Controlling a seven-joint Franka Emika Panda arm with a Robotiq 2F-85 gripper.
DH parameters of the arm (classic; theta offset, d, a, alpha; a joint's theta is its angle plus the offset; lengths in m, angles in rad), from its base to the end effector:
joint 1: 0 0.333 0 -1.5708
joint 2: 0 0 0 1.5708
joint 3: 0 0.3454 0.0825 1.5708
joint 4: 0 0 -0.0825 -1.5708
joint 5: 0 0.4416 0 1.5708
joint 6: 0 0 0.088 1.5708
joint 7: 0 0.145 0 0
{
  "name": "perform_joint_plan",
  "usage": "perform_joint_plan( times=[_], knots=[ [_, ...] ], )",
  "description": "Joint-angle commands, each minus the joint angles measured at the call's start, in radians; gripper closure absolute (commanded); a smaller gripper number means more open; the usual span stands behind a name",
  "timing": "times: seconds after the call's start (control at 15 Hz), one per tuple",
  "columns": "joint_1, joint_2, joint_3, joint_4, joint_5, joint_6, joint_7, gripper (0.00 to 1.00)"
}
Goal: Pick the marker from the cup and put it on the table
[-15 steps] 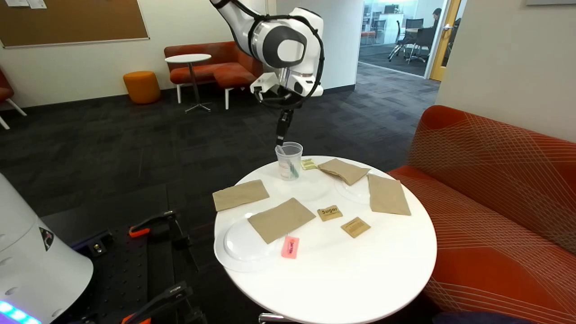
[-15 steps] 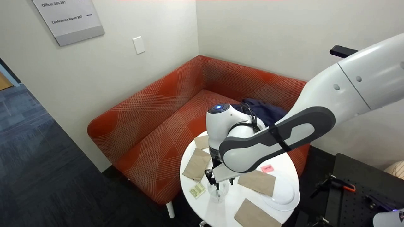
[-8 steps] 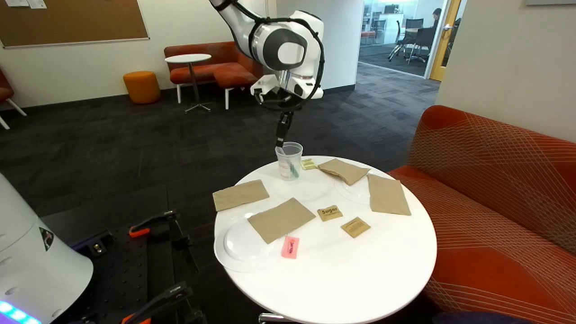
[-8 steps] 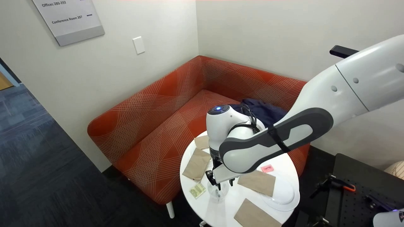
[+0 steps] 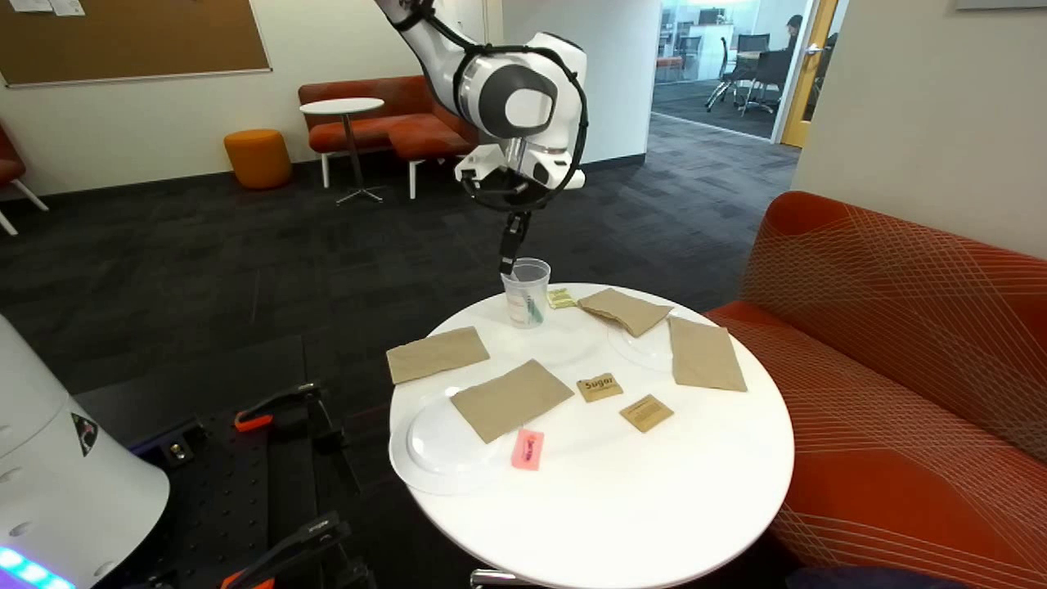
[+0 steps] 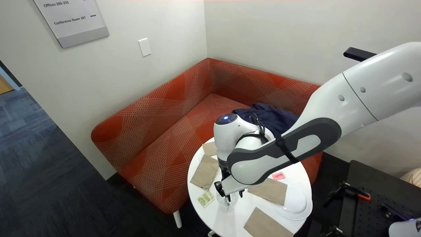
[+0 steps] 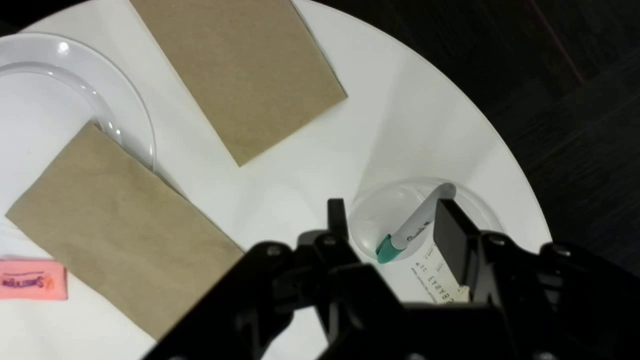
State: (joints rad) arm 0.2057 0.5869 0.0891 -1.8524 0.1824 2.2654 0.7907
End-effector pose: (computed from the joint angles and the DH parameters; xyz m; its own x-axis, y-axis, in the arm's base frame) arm 0.6393 0.2043 0.1356 0.7787 -0.5768 -0.2470 -0.5923 -0.8056 0.0139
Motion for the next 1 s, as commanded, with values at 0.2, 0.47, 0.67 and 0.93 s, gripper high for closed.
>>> perform_joint_plan(
  times=[0.2, 0.47, 0.67, 0.93],
  knots=[
    [0.014, 0.021, -0.017, 0.035, 0.013, 0.02, 0.004, 0.54],
    [0.017, 0.031, -0.022, 0.054, 0.011, 0.023, 0.011, 0.53],
    [0.023, 0.041, -0.027, 0.06, 0.009, 0.041, 0.027, 0.53],
    [0.04, 0.064, -0.037, 0.06, 0.0, 0.093, 0.062, 0.53]
  ],
)
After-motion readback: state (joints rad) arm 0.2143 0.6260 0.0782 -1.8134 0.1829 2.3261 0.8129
